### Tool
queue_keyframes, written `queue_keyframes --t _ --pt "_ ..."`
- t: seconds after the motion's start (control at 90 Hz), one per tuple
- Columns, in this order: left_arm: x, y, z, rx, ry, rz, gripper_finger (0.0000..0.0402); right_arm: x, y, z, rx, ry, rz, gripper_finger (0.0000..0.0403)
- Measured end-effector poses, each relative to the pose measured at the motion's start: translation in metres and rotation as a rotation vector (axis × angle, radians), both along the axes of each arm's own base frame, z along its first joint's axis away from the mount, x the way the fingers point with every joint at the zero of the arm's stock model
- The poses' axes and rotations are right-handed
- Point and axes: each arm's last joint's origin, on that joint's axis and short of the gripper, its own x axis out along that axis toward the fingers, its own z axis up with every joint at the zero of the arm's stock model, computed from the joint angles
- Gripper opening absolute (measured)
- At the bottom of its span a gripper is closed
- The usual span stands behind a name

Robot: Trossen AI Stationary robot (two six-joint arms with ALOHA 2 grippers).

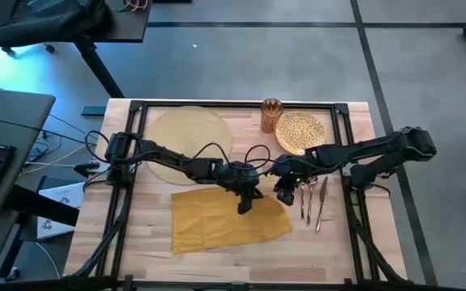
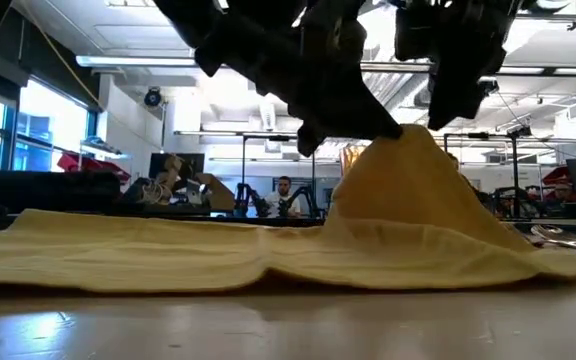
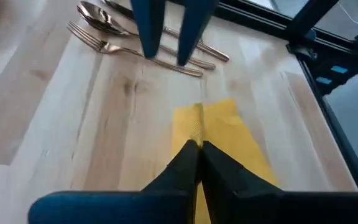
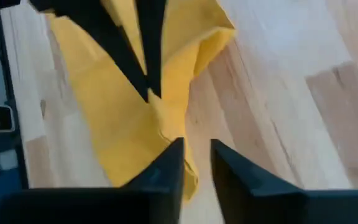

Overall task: Set table place
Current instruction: Fold the yellow table napkin

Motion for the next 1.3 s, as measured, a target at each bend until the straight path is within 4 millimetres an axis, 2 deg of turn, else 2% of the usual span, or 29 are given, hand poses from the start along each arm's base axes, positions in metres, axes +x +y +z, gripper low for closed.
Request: queue_keyframes --t 0.1,0.256,0.422,0.644,0.733,0.9,1.011,1.111,1.222,1.3 --pt "0.000 -0.001 0.000 0.022 -0.007 -0.026 0.0000 -0.004 0.012 -0.005 0.025 0.026 -0.027 0.0152" --pt "-0.004 -0.003 0.008 0.067 -0.016 -0.084 0.0000 -0.023 0.036 -0.036 0.017 0.111 -0.045 0.0197" --pt "-0.010 -0.003 0.019 0.103 -0.017 -0.119 0.0000 -0.037 0.059 -0.064 0.025 0.034 -0.024 0.0194" --pt "-0.014 -0.003 0.017 0.095 0.036 -0.145 0.0000 -0.052 0.068 -0.089 -0.011 -0.013 -0.092 0.0181" --pt "-0.014 -0.003 0.017 0.085 0.038 -0.153 0.0000 -0.053 0.070 -0.099 -0.037 -0.018 -0.085 0.0181" --pt "-0.015 -0.004 0.016 0.054 0.051 -0.146 0.0000 -0.041 0.078 -0.121 -0.026 -0.047 -0.043 0.0179" --pt "-0.015 -0.004 0.016 0.044 0.058 -0.139 0.0000 -0.036 0.085 -0.134 -0.054 -0.018 -0.044 0.0159" --pt "-0.015 -0.004 0.016 0.031 0.066 -0.129 0.0000 -0.031 0.095 -0.135 -0.086 -0.014 -0.033 0.0113" --pt "-0.017 -0.003 0.022 0.029 0.060 -0.119 0.0000 -0.024 0.105 -0.122 -0.085 -0.002 -0.005 0.0029" --pt "-0.022 -0.002 0.032 0.047 0.051 -0.093 0.0000 -0.026 0.104 -0.111 -0.096 0.069 0.019 0.0010"
